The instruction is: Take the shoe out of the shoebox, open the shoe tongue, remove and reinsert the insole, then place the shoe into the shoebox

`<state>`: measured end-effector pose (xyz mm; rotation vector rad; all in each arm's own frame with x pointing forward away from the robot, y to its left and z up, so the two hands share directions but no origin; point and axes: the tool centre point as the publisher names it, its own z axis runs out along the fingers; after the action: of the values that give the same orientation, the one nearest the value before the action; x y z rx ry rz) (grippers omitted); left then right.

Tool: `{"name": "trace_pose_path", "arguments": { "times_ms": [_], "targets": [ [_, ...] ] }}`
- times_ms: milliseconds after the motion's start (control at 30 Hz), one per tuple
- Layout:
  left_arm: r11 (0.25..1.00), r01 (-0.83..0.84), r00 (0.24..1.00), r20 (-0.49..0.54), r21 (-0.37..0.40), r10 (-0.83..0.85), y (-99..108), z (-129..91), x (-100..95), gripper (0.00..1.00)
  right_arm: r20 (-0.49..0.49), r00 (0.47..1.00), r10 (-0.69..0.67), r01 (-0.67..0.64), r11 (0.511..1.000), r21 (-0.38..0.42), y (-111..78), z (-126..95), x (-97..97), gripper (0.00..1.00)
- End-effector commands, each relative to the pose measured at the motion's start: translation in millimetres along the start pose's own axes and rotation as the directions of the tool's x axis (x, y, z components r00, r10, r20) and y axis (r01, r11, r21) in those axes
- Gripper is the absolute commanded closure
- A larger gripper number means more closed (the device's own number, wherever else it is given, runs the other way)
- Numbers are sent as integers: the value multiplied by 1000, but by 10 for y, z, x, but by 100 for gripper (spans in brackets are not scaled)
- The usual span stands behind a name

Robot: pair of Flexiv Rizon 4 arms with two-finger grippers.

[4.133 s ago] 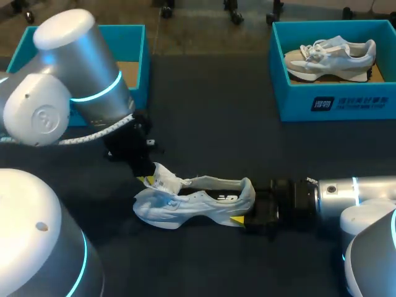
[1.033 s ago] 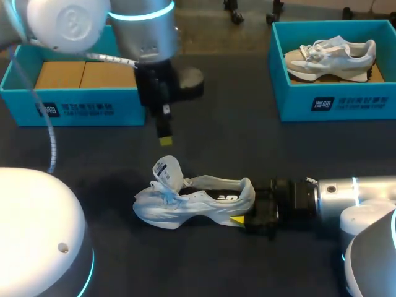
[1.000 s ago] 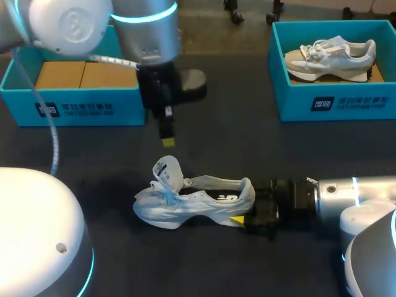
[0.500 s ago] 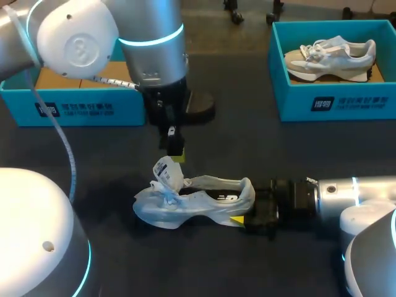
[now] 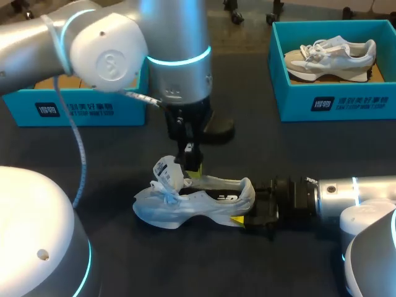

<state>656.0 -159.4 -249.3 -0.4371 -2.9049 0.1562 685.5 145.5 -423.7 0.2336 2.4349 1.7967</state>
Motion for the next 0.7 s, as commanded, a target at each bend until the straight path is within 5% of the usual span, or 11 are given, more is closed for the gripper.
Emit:
{"name": "trace_pose_path", "arguments": {
  "times_ms": [33,700],
  "targets": [
    [1000,0,1000,-17,-25,-1,-69,6,-64,100,3,1000,-1,1,1000,3,-15,41,-5,100],
    [994,-90,993,-78,-65,85,-167,330,-167,100,3,1000,-1,1,1000,3,-15,41,-5,100]
  ]
}}
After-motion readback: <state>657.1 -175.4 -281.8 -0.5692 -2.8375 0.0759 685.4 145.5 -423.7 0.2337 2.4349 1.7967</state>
